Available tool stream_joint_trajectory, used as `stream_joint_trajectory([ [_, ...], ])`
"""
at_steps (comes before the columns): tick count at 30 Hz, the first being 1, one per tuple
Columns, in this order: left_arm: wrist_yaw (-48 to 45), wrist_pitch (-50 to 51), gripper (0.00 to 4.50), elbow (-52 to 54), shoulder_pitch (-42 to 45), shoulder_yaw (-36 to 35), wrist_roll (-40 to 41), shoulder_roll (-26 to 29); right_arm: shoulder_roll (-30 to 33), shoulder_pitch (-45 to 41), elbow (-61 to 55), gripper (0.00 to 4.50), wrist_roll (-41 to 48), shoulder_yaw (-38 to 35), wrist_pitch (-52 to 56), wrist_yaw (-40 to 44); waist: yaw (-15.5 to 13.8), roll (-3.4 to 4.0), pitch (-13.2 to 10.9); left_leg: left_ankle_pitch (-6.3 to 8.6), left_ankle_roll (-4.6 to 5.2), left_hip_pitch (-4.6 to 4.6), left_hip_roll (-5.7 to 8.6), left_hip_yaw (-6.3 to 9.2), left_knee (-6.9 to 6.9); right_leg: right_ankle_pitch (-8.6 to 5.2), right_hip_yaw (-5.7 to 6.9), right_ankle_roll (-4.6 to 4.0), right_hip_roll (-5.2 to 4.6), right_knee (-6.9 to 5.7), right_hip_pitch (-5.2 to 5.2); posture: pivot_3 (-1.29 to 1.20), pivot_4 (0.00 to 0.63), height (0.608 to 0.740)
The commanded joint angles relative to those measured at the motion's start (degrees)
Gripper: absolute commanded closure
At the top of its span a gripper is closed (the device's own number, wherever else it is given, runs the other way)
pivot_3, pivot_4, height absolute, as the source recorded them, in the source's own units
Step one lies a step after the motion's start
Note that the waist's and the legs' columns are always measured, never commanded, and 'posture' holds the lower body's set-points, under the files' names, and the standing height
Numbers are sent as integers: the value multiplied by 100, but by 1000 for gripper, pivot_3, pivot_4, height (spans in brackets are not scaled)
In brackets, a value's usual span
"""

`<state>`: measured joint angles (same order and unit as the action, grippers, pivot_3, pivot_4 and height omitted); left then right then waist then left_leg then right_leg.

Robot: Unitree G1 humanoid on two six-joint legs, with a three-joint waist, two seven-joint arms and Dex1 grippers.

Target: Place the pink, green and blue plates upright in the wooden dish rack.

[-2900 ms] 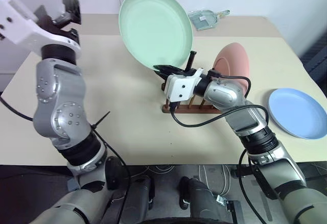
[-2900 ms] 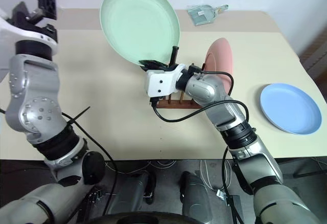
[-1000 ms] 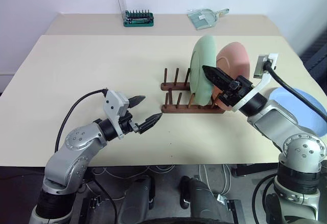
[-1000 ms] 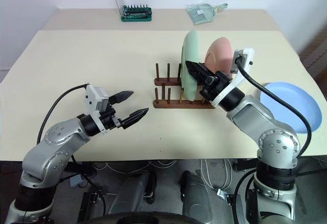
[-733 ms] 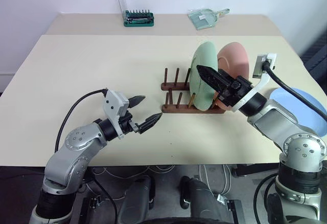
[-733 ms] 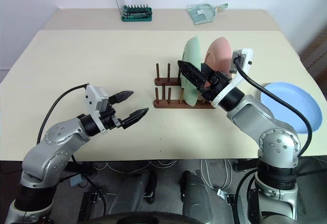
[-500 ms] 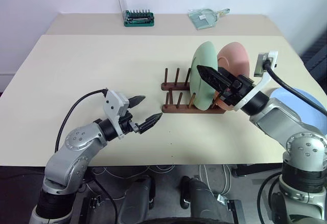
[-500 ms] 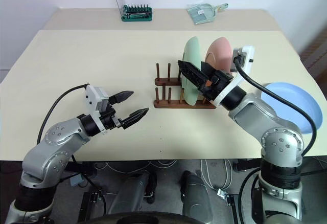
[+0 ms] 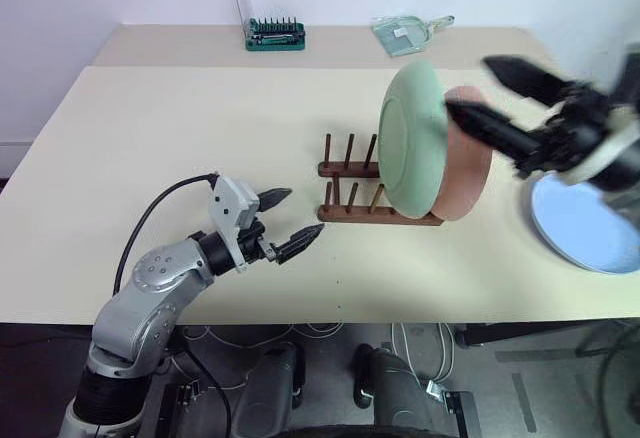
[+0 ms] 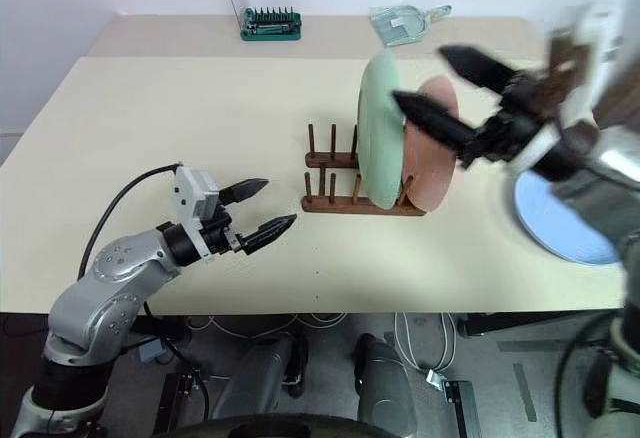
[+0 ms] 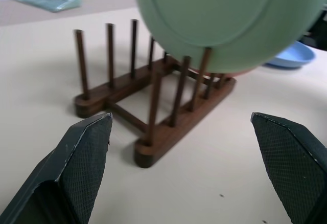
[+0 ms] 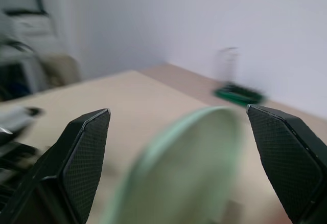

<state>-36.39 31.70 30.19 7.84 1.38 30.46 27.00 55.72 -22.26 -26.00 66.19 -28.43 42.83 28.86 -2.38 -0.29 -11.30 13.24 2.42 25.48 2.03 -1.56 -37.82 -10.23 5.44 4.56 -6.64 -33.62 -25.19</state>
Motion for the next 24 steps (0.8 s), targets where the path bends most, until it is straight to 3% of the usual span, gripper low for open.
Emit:
stream_joint_trajectory([
  [1, -87, -155, 0, 24, 177, 83, 7, -52, 30, 312, -21, 133, -211, -185, -118, 439, 14, 1, 0, 1, 2, 1, 0, -2, 1, 7, 0, 11, -3, 6, 1, 0, 150, 740],
  [7, -86, -181, 0, -91, 306, 174, -33, -144, -537, 362, -350, 133, -345, 297, -173, 106, 10, 11, 2, 1, 7, -2, -1, -9, 3, 13, 0, 20, -8, 4, -5, 0, 150, 740],
  [14, -94, -224, 0, -127, 286, 148, -13, -120, -502, 362, -340, 133, -423, 196, -192, 234, 4, 12, 1, 9, 17, 4, 1, -12, -2, 18, 0, 26, -12, 20, 0, 0, 150, 740],
  [21, -131, -317, 0, -120, 159, 177, -33, -110, 355, 986, 670, 133, -1018, -1145, -310, 1378, -51, 15, -1, 14, 31, 9, 5, -19, -4, 30, 2, 10, -12, 31, 2, 0, 150, 740],
  [24, -189, -352, 0, -181, 191, 222, -38, -111, 563, 1707, 1018, 133, -1699, -1490, -480, 1875, -44, 16, 0, 16, 37, 6, 5, -22, -6, 32, 0, 15, -13, 33, 7, 0, 150, 740],
])
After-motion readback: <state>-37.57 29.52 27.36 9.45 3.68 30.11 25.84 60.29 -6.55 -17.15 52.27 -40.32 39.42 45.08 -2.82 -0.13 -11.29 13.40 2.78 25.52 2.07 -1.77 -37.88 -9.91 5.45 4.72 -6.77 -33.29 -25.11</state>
